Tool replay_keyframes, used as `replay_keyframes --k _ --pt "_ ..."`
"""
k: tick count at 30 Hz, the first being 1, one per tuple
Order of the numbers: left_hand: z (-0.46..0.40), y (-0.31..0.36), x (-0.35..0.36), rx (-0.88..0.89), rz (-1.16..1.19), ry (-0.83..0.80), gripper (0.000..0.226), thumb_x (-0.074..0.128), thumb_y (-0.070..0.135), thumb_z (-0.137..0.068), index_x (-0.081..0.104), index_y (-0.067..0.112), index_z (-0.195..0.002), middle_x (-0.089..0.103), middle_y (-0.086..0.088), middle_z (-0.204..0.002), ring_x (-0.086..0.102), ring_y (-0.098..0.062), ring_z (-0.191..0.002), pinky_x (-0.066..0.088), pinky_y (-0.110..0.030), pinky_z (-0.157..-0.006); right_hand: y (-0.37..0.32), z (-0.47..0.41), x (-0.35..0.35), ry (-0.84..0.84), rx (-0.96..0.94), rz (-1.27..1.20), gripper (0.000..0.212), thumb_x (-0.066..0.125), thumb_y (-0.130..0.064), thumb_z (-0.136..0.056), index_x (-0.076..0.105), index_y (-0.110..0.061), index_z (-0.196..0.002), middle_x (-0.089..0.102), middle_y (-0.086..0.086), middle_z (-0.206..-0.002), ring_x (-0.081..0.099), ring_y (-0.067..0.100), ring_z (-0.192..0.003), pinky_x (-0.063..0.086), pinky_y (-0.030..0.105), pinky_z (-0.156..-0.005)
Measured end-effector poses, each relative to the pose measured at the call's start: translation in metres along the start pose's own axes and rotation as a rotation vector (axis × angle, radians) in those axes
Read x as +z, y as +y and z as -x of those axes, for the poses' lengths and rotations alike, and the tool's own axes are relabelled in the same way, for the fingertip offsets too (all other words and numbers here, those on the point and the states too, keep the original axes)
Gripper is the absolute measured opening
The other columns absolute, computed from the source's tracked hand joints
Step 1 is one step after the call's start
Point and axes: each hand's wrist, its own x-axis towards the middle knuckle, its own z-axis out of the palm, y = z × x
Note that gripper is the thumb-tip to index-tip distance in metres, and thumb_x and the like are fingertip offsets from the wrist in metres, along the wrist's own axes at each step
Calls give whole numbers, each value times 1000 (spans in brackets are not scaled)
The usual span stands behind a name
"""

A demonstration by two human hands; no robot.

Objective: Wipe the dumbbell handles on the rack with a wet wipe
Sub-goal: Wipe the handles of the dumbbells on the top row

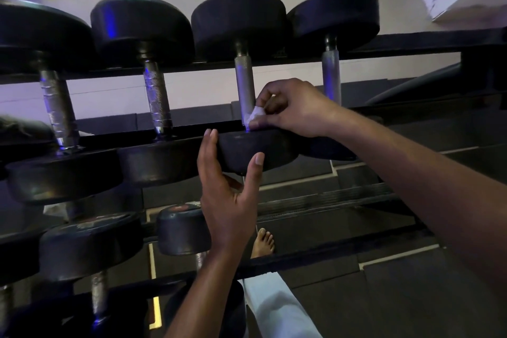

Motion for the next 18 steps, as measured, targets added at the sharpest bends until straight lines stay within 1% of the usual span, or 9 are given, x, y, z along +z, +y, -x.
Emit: replay_keyframes --k 3,5,7,8,11,13,15,17,18 --pt "0 0 0 -2 8 0 79 69 51 -103 37 18 -168 37 7 -174 35 -6 -160 33 -13 -120 -1 0 -1 3 92 1 48 95 -60 -63 75 -30 -96 79 -15 -85 73 2 -86 58 28 -78" --pt "0 0 0 -3 6 -1 79 69 50 -103 37 19 -168 36 9 -174 35 -5 -160 34 -15 -121 -4 -3 -1 -15 134 -3 42 96 -57 -64 80 -24 -86 79 -12 -80 75 5 -84 61 29 -78" --pt "0 0 0 -6 5 1 79 70 49 -103 37 19 -168 36 9 -174 35 -5 -160 34 -14 -119 -7 -7 3 -21 121 -34 38 98 -50 -65 80 -20 -80 79 -10 -79 75 7 -82 63 34 -81" --pt "0 0 0 -4 7 3 79 70 49 -102 37 19 -168 36 8 -174 35 -5 -159 34 -13 -118 -9 -7 5 -10 102 -26 36 98 -48 -66 79 -20 -77 78 -11 -78 75 7 -80 63 33 -79" --pt "-1 1 1 -5 7 3 81 69 52 -101 37 18 -168 36 6 -174 36 -8 -160 33 -10 -117 -13 -8 10 48 77 34 34 98 -47 -66 76 -21 -70 75 -13 -73 71 4 -75 57 28 -70" --pt "-2 1 0 -2 3 -2 82 68 52 -101 37 18 -168 36 6 -174 36 -7 -159 34 -9 -116 -12 -6 12 79 60 33 31 98 -46 -67 76 -23 -69 74 -16 -70 69 0 -72 52 24 -67" --pt "-2 1 0 -1 4 -7 82 68 52 -101 36 19 -169 35 7 -175 36 -6 -159 34 -7 -115 -12 -3 15 118 33 7 29 96 -43 -71 76 -23 -68 74 -17 -70 69 -2 -70 52 23 -67" --pt "-1 1 0 0 5 -11 82 68 52 -101 35 19 -169 34 7 -175 35 -4 -159 34 -7 -114 -14 -3 17 197 -1 -26 29 94 -42 -75 73 -24 -68 73 -17 -67 69 -3 -68 52 22 -65" --pt "-1 1 0 1 3 -9 82 68 52 -101 36 19 -169 34 6 -175 35 -3 -159 33 -6 -114 -17 -6 15 254 -17 -28 29 94 -40 -76 71 -24 -68 70 -18 -63 66 -5 -64 47 18 -61"
